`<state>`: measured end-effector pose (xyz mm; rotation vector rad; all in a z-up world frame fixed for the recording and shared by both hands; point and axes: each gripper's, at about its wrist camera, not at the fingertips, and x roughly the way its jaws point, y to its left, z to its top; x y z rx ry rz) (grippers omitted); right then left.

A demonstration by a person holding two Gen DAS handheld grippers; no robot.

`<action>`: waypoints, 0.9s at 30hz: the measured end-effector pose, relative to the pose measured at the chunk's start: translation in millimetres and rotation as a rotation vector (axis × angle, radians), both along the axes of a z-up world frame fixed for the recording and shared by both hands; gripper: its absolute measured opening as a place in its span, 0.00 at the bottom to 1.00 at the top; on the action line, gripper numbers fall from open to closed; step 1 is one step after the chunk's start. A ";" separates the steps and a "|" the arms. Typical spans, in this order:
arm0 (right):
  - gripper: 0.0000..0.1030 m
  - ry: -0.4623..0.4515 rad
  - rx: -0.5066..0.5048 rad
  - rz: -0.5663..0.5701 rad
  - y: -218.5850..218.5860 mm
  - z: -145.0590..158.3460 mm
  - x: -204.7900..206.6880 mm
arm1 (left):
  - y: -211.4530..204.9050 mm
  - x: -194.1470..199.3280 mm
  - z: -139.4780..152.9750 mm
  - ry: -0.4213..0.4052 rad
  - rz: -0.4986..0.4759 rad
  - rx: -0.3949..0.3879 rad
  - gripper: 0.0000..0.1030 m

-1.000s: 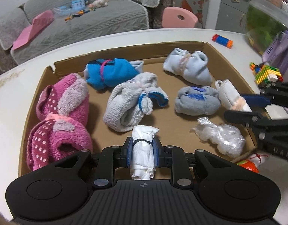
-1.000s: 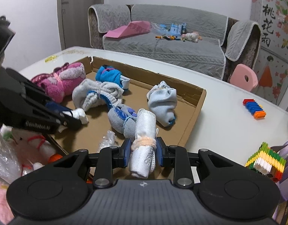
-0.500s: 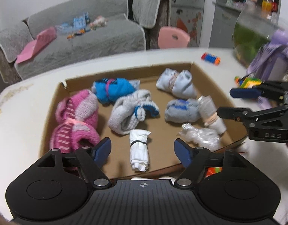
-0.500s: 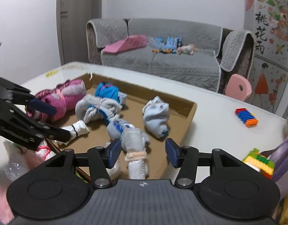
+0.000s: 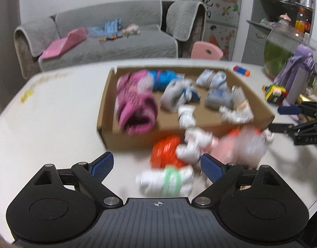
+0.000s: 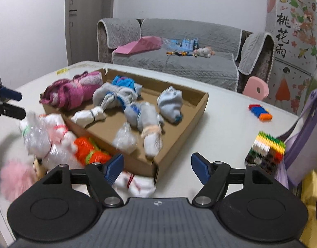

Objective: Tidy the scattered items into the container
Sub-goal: 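Withdraw both grippers from the box back to the pile, then grasp the green-banded white sock bundle with left while right grasps red-tied white sock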

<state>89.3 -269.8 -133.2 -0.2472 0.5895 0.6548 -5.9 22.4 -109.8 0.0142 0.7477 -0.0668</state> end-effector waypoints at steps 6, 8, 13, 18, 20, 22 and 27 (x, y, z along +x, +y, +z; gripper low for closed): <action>0.73 0.024 -0.026 0.004 0.8 -12.9 -14.6 | -16.1 -13.6 -22.6 -0.017 -0.042 0.096 0.91; 0.74 0.032 -0.038 0.004 1.5 -17.3 -16.9 | -23.1 -14.2 -27.8 -0.017 -0.051 0.127 0.91; 0.80 0.034 -0.050 -0.009 2.4 -21.7 -16.9 | -27.7 -11.4 -41.7 -0.001 -0.039 0.132 0.94; 0.84 0.040 -0.051 -0.029 10.5 -25.6 -14.3 | -29.4 -4.0 -47.6 -0.016 -0.013 0.134 0.95; 0.90 0.039 -0.052 -0.027 14.5 -26.8 -15.2 | -27.5 -2.2 -48.6 -0.020 -0.001 0.129 0.98; 0.93 0.032 -0.060 -0.029 18.8 -27.8 -16.6 | -24.7 -0.5 -48.8 -0.023 0.018 0.132 1.00; 0.98 0.018 -0.070 -0.055 22.6 -27.7 -18.5 | -15.5 3.4 -49.8 -0.023 0.062 0.102 1.00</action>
